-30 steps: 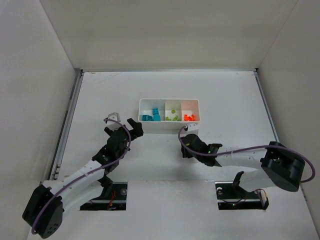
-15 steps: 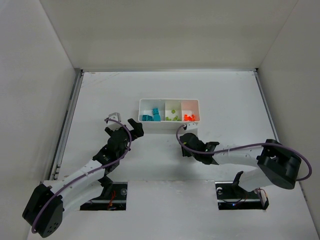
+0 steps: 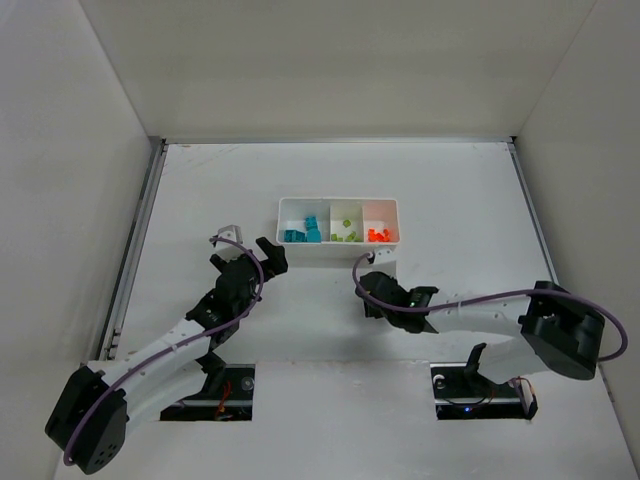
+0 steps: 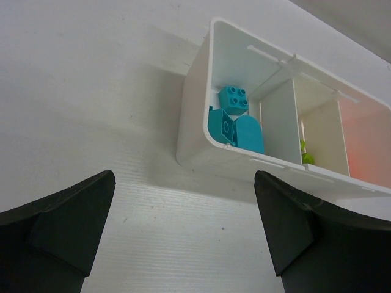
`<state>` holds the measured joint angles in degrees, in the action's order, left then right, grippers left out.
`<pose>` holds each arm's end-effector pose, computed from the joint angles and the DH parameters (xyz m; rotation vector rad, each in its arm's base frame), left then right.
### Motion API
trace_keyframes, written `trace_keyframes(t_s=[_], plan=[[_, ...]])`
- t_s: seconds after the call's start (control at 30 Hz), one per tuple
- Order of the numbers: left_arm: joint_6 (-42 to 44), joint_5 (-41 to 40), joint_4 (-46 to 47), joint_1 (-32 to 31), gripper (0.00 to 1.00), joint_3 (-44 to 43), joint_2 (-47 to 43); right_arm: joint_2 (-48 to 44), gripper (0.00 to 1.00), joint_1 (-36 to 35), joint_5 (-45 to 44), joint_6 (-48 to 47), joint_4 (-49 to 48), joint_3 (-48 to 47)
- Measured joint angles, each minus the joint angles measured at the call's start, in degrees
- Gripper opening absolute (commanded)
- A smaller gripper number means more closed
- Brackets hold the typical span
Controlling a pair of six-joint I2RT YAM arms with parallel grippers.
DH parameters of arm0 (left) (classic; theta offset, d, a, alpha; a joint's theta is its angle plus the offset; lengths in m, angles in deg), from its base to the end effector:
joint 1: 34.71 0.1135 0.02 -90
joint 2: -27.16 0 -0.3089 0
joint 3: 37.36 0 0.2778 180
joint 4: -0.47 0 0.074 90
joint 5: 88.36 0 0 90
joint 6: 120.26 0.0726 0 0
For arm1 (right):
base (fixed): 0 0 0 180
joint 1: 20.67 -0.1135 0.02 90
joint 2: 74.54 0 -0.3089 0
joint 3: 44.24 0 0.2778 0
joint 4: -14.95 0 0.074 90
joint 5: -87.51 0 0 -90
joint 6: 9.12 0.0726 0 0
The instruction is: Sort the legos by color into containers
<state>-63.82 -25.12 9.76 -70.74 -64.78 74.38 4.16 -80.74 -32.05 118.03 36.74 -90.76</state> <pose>0.1875 -0.0960 0.2208 -0.3040 1.7323 -0.4817 0.1684 0.2207 0.1575 -0.2691 2.3415 0.1633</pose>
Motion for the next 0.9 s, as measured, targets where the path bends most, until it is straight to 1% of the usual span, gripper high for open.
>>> trace_keyframes(t_s=[0.17, 0.57, 0.63, 0.7, 0.73, 0.8, 0.9], plan=[[0.0, 0.0, 0.5, 0.0, 1.00, 0.0, 0.2, 1.7, 0.43, 0.0, -0.2, 1.8, 0.8, -0.2], [0.0, 0.0, 1.4, -0.1, 1.00, 0.0, 1.2, 6.4, 0.36, 0.5, -2.8, 2.4, 0.5, -3.8], [0.0, 0.0, 1.6, -0.1, 1.00, 0.0, 1.3, 6.8, 0.37, 0.5, -3.4, 2.7, 0.4, -4.0], [0.0, 0.0, 1.7, -0.1, 1.00, 0.0, 1.4, 7.0, 0.42, 0.5, -4.0, 3.0, 0.3, -4.1], [0.0, 0.0, 1.8, -0.2, 1.00, 0.0, 1.5, 7.1, 0.42, 0.5, -4.2, 3.1, 0.4, -4.1], [0.0, 0.0, 1.9, -0.2, 1.00, 0.0, 1.7, 7.2, 0.40, 0.5, -4.6, 3.3, 0.3, -4.2], [0.0, 0.0, 2.0, -0.2, 1.00, 0.0, 1.8, 7.5, 0.33, 0.5, -4.9, 3.6, 0.4, -4.4]])
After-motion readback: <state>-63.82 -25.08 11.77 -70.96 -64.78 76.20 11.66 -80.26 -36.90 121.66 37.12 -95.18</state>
